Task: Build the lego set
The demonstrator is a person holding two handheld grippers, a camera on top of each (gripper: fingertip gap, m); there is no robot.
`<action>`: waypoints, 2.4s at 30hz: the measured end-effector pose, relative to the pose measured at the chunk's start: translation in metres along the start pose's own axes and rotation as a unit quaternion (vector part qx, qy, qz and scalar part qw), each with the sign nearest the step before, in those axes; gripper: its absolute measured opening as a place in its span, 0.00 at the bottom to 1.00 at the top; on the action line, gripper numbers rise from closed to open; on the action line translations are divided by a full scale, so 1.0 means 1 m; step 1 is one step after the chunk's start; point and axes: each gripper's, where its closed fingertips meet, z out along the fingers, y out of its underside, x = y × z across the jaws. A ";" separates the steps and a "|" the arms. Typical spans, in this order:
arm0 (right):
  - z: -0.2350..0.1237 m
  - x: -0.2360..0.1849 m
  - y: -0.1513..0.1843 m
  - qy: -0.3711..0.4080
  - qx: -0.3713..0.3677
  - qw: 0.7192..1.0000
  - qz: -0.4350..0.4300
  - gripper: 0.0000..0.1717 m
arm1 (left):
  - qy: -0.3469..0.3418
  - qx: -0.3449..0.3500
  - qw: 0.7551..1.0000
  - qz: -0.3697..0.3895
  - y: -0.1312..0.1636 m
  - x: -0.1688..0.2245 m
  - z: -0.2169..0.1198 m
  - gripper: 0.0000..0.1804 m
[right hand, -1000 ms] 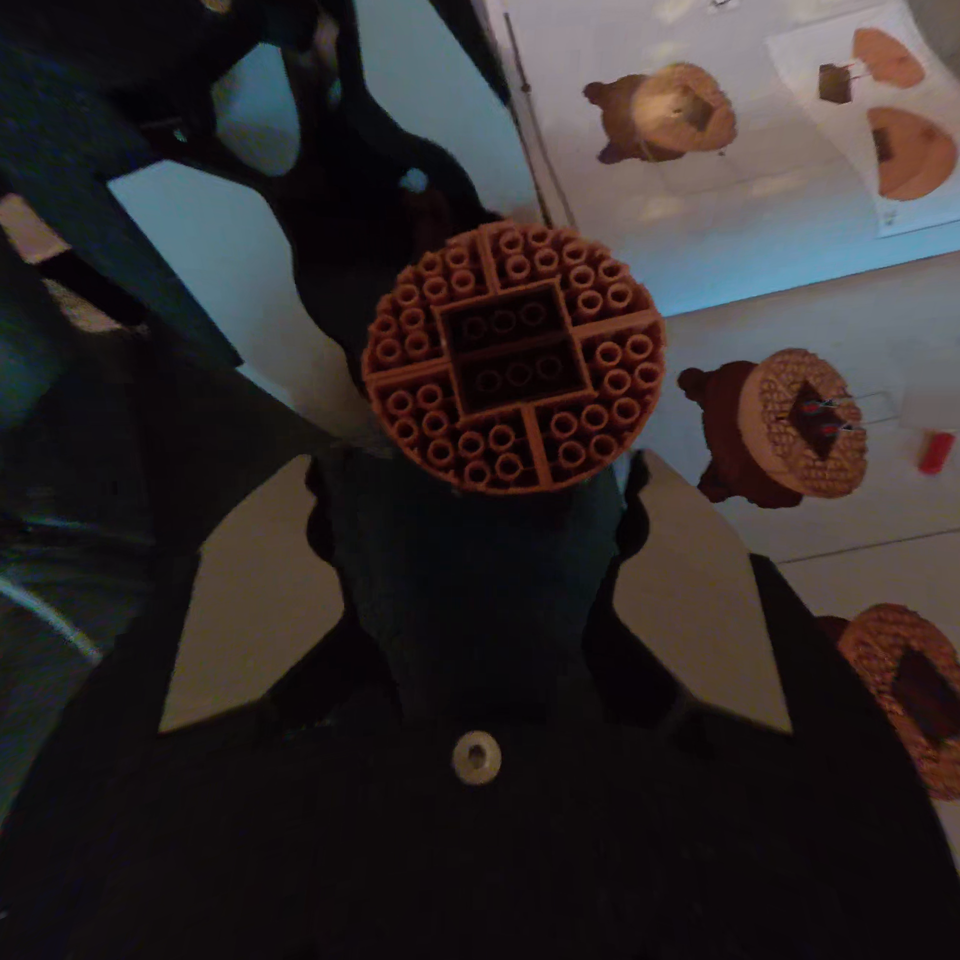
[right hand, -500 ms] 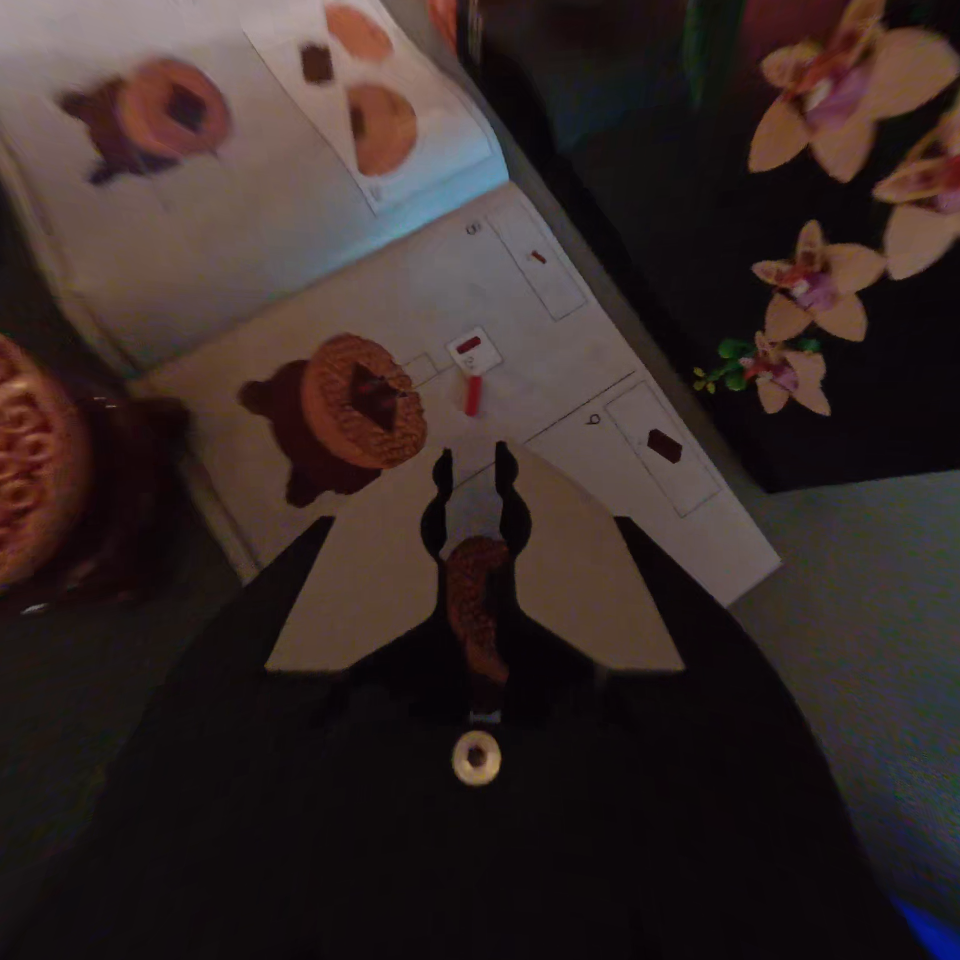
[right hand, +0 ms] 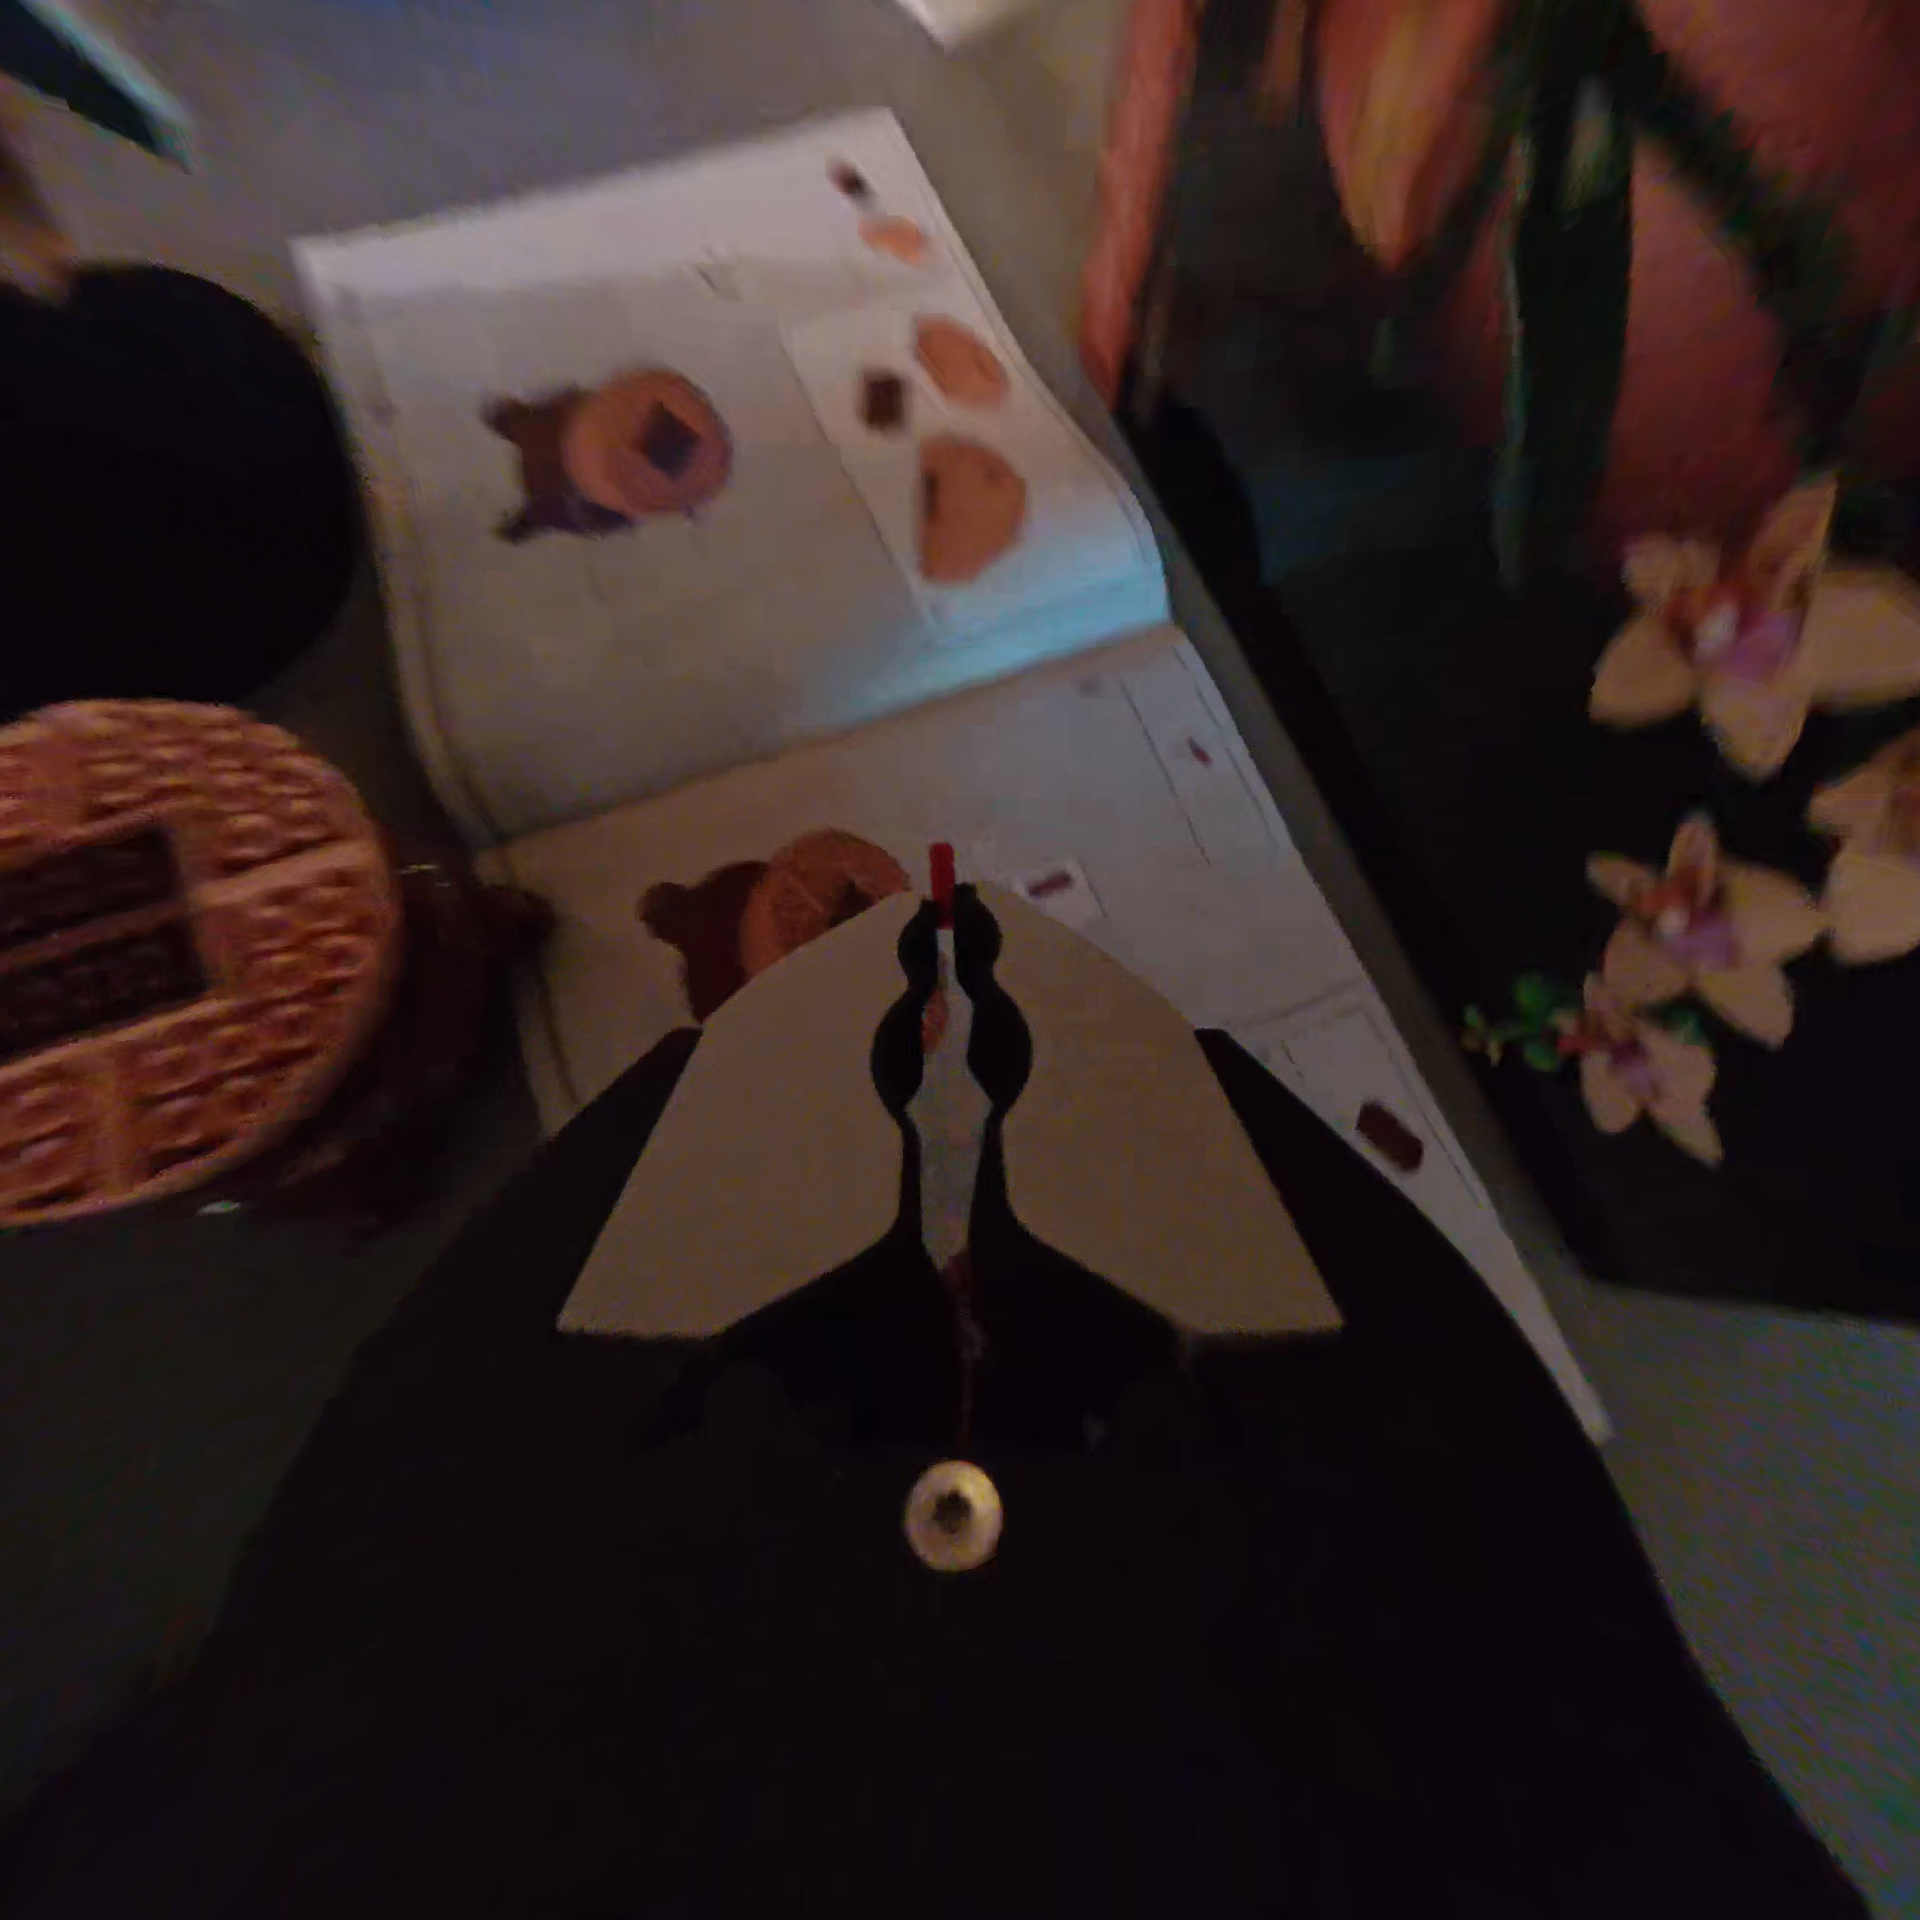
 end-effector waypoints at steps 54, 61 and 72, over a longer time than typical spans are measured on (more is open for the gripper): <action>-0.093 -0.121 -0.075 -0.098 0.131 0.961 -0.224 0.01 | 0.253 0.047 0.961 -0.104 -0.038 0.084 0.000 0.27; -0.091 -0.104 -0.028 -0.085 -0.064 0.983 -0.153 0.01 | 0.151 -0.016 0.988 0.013 -0.002 0.071 0.004 0.23; -0.071 -0.111 -0.016 -0.116 -0.141 0.977 -0.108 0.01 | 0.150 -0.026 0.988 0.039 0.017 0.082 0.014 0.02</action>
